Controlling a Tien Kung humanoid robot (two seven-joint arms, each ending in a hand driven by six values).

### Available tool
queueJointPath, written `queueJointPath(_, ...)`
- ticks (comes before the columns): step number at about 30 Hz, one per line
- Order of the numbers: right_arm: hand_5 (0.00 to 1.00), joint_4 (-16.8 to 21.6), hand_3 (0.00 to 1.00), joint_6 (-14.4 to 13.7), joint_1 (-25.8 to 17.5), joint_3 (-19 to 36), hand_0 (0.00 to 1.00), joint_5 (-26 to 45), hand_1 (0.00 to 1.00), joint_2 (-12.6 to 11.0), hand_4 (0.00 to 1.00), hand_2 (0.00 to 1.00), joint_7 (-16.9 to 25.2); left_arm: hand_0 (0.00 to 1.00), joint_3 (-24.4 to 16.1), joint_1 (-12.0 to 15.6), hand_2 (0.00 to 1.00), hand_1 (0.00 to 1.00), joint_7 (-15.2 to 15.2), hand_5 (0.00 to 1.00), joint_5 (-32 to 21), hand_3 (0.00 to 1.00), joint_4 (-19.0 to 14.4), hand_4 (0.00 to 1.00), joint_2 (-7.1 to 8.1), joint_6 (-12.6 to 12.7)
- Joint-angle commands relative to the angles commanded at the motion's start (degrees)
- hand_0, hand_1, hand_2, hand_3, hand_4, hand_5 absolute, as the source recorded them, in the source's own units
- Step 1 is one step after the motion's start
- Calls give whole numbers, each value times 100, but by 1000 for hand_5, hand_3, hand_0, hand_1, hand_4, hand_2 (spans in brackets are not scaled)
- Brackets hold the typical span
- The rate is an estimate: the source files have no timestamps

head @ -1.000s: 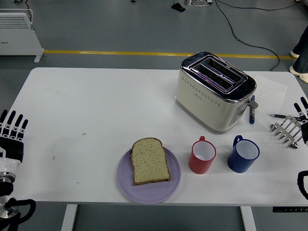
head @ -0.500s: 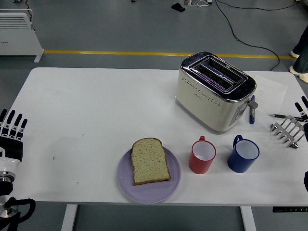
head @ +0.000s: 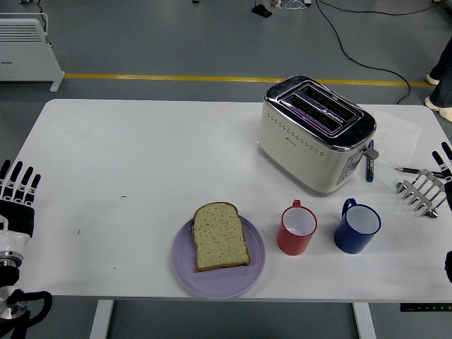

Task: Push plate across desktop,pick up the break from the machine,place the break in the plate

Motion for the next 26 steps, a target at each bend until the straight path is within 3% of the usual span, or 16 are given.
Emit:
queueJointPath(11, 558, -13, 783, 8, -31, -2, 786, 2, 766, 14, 535, 777, -12, 812, 28, 23, 761, 773, 115, 998, 114, 735, -26, 546, 0, 75)
queueJointPath(26, 562, -51, 780, 23, -57, -31, 785, -19, 765, 40, 533, 776, -34, 812, -90, 55, 764, 773, 775, 998, 368, 737, -323, 540, 0, 444)
